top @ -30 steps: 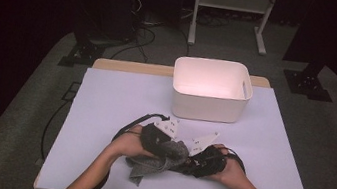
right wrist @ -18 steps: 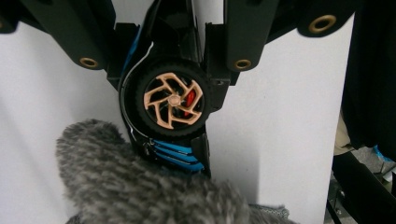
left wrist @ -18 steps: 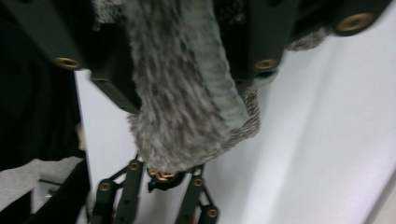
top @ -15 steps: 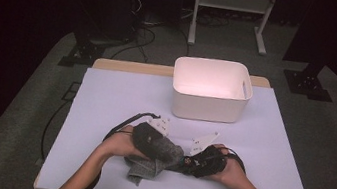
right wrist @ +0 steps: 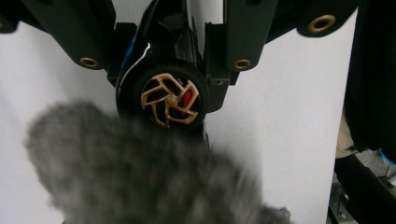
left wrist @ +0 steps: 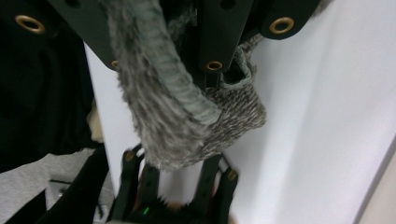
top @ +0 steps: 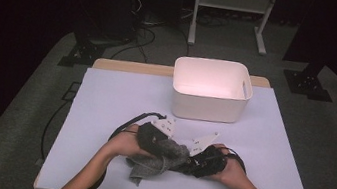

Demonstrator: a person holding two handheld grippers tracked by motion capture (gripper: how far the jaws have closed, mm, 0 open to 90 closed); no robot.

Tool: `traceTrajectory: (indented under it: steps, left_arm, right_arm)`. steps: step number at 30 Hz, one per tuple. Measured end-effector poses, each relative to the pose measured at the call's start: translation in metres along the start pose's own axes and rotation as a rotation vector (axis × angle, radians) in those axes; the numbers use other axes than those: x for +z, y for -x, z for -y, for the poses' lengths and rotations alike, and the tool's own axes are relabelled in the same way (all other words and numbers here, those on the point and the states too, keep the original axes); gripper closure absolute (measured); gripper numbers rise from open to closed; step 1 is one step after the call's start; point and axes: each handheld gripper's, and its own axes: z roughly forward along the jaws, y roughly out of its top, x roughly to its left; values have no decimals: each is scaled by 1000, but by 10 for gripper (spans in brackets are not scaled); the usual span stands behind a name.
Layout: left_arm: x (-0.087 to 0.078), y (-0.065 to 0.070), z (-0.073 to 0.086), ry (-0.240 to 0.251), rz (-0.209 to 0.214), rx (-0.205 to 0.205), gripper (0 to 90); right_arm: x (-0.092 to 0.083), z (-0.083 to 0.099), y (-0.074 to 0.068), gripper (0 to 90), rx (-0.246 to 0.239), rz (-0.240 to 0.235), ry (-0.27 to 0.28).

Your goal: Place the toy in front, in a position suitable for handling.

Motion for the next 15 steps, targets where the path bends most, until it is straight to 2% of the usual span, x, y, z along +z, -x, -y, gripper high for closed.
traceTrajectory:
  steps: [3,6,11,15]
  left_arm:
    - [8,2,-13,-8,23,30,826]
    - [19,1,-21,-33,17,42,825]
    - [21,-1,-21,-39,9,34,824]
    - [10,-2,-11,-48,-7,25,822]
  right_arm:
    - [0,0,0,641,4,-5,11]
    - [-1,0,1,640,10,-6,11]
    - [-1,4,3,641,11,-12,17]
    - [-2,5,3,642,16,-14,14]
